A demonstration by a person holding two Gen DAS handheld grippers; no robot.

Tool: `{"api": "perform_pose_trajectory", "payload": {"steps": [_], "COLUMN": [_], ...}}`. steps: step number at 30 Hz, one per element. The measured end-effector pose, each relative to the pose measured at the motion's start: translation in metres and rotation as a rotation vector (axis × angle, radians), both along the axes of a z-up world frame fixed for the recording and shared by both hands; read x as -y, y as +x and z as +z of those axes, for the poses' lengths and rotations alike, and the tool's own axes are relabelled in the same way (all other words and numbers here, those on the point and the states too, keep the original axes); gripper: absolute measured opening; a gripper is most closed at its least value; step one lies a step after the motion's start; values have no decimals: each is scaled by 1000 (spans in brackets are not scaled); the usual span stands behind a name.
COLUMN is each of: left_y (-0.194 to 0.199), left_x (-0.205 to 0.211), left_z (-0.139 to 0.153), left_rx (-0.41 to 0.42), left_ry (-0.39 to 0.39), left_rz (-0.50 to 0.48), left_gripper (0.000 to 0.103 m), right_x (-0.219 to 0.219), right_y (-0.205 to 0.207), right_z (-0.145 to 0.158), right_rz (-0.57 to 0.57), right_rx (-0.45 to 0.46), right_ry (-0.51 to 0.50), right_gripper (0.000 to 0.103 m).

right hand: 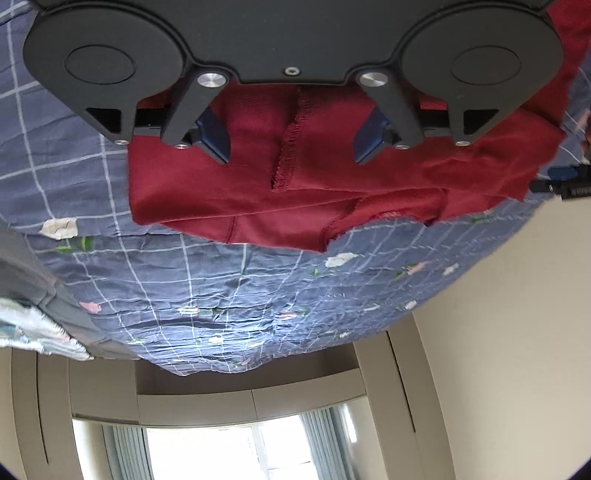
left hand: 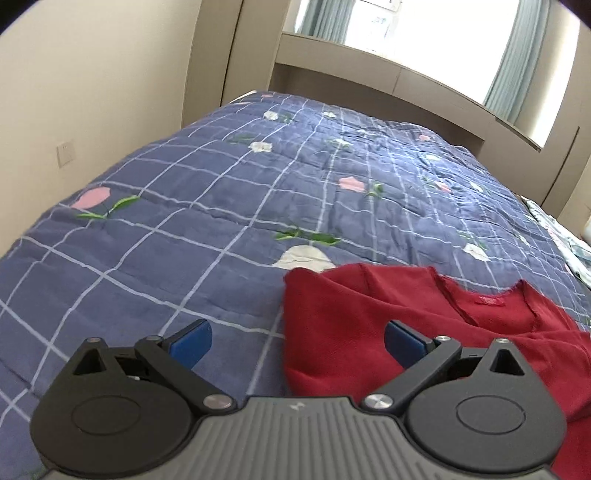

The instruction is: Fold small clothes

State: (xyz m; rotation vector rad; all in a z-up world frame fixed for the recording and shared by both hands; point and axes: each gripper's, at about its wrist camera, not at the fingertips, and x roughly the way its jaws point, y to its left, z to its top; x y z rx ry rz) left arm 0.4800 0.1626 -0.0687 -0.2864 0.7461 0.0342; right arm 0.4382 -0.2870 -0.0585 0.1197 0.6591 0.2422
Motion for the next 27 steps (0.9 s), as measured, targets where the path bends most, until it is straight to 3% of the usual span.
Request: {"api": "perform_pose_trajectory", "payload": {"steps": [2, 4, 5, 6, 8, 9, 10, 11, 16, 22, 24, 26, 27], "left_y": [7, 14, 16, 19, 23, 25, 26, 26, 16, 21, 19, 10, 3], "left_x": [-4, -6, -6, -6, -3, 0, 2, 5, 13, 20, 21, 23, 24], "left_z": [-4, -5, -7, -7, -7, -6, -5, -4, 8, -4, -3, 2, 5], "left_rx": [-19, -35, -44, -49, -47, -48, -44, -36, 60, 33, 15, 18, 27], "left_ry": [-12, -30, -43, -61, -68, -57, -45, -34, 3, 57, 71, 112, 130], "left_rz": [-14, -33, -38, -50, -70, -68, -63, -58, -24, -8, 9, 34, 51], "left_gripper": [85, 72, 59, 53, 28, 22, 8, 6, 4, 9, 21, 69, 77], "right_x": [-1, -3, -5, -8, -12, -14, -15, -16, -20, -24, -23, -21, -21], "right_y": [2, 3, 3, 3, 4, 5, 6, 6, 2, 11, 11, 7, 6], "right_z": [-3, -6, -7, -8, -9, -9, -9, -8, 2, -7, -11, -8, -7], "right_rz": [5, 3, -5, -15, -21, -20, -19, -19, -20, -23, -31, -49, -56], "right_rx": [-2, 5, 9, 12, 14, 16, 18, 21, 95, 64, 43, 57, 66], "right_ry": [1, 7, -3, -21, -41, -41, -41, -45, -78, -127, -120, -114, -122], "right_gripper": [75, 68, 54, 44, 40, 34, 29, 13, 11, 11, 19, 31, 45]}}
